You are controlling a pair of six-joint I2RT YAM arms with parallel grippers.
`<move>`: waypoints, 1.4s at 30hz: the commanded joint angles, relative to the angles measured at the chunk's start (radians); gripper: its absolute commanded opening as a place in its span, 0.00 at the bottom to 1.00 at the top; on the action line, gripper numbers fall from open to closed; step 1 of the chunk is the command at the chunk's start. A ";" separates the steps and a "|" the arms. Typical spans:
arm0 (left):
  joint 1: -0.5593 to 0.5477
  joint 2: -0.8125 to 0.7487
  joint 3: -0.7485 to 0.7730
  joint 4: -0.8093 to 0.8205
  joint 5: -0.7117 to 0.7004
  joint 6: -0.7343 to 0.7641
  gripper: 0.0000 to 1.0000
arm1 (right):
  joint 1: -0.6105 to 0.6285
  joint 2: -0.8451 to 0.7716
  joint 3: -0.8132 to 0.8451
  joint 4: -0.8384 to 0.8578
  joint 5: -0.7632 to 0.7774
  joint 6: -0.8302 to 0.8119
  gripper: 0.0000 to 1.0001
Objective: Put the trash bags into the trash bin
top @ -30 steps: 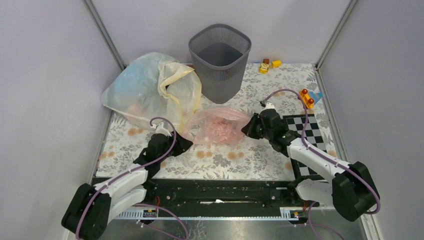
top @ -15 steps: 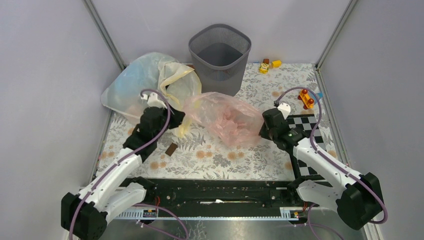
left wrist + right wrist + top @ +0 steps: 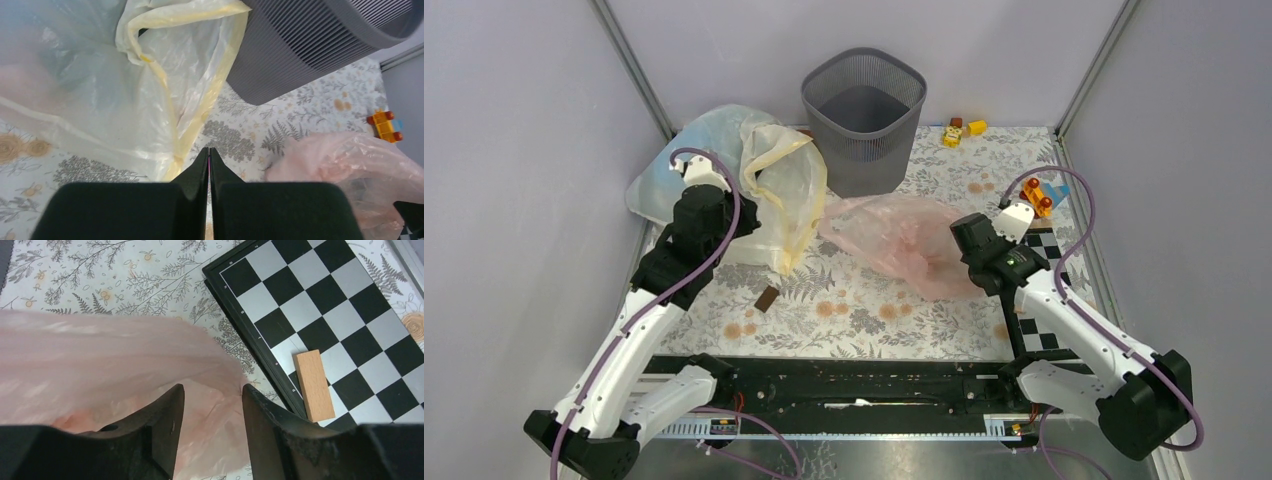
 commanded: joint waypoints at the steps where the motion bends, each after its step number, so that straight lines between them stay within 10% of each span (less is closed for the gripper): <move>1: 0.005 0.001 0.023 -0.028 0.011 0.044 0.00 | -0.003 -0.056 -0.004 0.079 -0.078 -0.190 0.56; 4: 0.005 0.012 -0.026 0.057 0.214 0.049 0.05 | -0.002 -0.094 -0.035 0.174 -0.293 -0.309 0.68; 8: -0.001 0.043 -0.141 0.238 0.497 0.019 0.64 | -0.002 -0.120 -0.066 0.213 -0.332 -0.303 0.69; 12: -0.055 0.067 -0.245 0.358 0.537 0.012 0.90 | -0.003 -0.107 -0.072 0.216 -0.376 -0.355 0.72; 22: -0.150 0.266 -0.216 0.521 0.436 0.118 0.99 | -0.002 -0.098 -0.116 0.283 -0.451 -0.361 0.70; 34: -0.165 0.498 -0.153 0.603 0.343 0.113 0.76 | -0.002 -0.236 -0.111 0.288 -0.586 -0.443 0.66; 40: -0.165 0.516 -0.131 0.610 0.366 0.108 0.02 | -0.002 -0.365 -0.157 0.370 -0.670 -0.458 0.55; 42: -0.165 0.494 -0.112 0.581 0.374 0.108 0.00 | -0.002 -0.386 -0.175 0.402 -0.709 -0.456 0.37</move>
